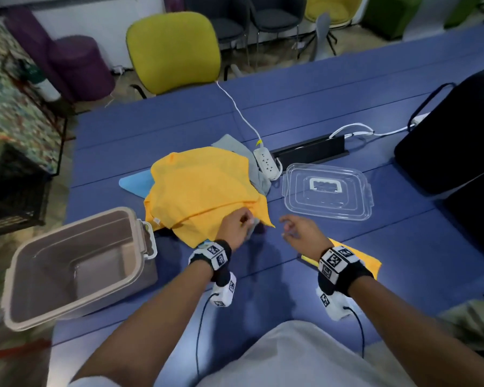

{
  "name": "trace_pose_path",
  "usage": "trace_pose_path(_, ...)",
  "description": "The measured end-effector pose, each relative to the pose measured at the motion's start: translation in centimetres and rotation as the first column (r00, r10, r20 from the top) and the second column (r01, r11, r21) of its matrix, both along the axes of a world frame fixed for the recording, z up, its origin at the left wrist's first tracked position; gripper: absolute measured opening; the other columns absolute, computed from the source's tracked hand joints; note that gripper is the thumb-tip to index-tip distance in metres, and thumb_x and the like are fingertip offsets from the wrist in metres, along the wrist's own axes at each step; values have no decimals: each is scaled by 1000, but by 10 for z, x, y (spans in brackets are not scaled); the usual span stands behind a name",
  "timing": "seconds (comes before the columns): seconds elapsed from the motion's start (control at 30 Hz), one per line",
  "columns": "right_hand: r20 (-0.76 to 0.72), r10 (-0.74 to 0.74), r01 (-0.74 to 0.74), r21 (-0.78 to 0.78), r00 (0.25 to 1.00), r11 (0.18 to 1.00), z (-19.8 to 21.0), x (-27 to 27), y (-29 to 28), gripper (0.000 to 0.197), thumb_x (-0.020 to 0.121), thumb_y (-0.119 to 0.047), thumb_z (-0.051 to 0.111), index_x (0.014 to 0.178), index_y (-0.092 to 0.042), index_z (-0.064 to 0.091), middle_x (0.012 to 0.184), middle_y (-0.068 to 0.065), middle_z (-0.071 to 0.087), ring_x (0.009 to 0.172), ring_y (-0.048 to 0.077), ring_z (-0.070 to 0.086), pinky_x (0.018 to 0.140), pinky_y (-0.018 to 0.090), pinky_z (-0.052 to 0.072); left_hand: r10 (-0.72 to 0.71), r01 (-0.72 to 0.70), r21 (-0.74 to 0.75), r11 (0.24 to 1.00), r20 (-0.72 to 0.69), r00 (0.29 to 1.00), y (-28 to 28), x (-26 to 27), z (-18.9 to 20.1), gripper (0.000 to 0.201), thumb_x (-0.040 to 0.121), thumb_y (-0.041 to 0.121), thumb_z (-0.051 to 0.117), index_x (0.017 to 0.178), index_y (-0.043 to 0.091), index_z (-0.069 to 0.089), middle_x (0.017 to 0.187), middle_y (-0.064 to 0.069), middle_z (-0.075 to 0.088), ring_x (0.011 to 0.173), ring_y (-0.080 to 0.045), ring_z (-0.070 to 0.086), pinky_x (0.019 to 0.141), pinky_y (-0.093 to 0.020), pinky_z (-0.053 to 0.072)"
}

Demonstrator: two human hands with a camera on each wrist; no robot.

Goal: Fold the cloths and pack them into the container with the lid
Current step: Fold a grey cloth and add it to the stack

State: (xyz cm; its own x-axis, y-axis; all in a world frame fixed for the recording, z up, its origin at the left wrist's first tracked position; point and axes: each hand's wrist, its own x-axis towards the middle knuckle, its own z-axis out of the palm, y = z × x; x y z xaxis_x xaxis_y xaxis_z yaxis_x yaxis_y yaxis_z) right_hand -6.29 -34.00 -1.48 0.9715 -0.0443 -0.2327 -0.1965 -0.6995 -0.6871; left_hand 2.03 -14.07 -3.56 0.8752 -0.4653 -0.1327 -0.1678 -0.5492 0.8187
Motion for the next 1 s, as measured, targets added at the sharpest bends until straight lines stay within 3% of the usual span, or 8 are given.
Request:
trace_pose_path(0.1,162,-178,123,300,971,946,34,17,18,38,89,-20,67,123,-25,50,101,-6,57,83,8,61,78,20,51,37,-105,-368,924,-188,982,-3,21,60,22,98,7,51,78,18,51,64,1,43,58,-11,38,54,-23,30)
trace_pose_path(0.23,239,-206,65,489,949,870,86,36,42,40,85,-38,70,122,-37,54,111,-7,59,87,10,64,78,26,53,-154,105,-319,942,-133,979,7,31,127,14,99,20,50,87,13,52,73,-8,43,66,-12,38,61,-27,30)
trace_pose_path(0.37,363,-109,-50,401,925,915,122,42,67,36,74,-31,73,108,-33,63,96,-10,68,89,11,64,85,34,53,-148,163,-249,954,78,986,24,21,182,12,102,19,43,92,12,47,79,-7,41,72,-16,37,67,-31,32)
trace_pose_path(0.5,413,-25,-16,95,910,995,121,38,89,78,69,-28,75,137,-19,40,128,1,51,119,17,48,100,28,39,-12,128,-360,924,307,952,40,18,239,13,102,16,43,90,12,45,73,7,39,63,-4,34,60,-23,30)
trace_pose_path(0.6,421,-43,35,27,906,999,111,25,94,60,73,-10,66,130,-9,47,119,10,55,109,21,51,87,17,33,95,108,-454,885,403,910,52,21,280,12,99,11,46,87,14,47,74,8,42,62,2,37,60,-16,32)
trace_pose_path(0.67,391,-115,95,71,913,993,108,15,91,27,77,-10,61,104,-15,59,90,7,64,81,20,59,71,22,38,148,106,-485,868,457,877,65,22,301,16,97,10,49,85,21,49,76,9,47,65,5,43,65,-13,36)
trace_pose_path(0.87,427,-502,432,255,752,865,113,0,34,18,82,-14,56,86,-26,68,62,-12,57,64,13,55,65,32,53,254,-64,-370,927,491,833,122,26,283,5,94,7,54,90,9,52,74,12,49,63,11,48,63,-7,35)
trace_pose_path(1.0,485,-531,400,353,695,846,134,-18,10,9,90,-18,57,82,-20,62,64,-6,53,57,-2,42,55,18,37,267,-183,-236,954,404,875,157,26,231,11,96,17,57,89,9,57,74,9,54,66,3,50,64,-15,39)
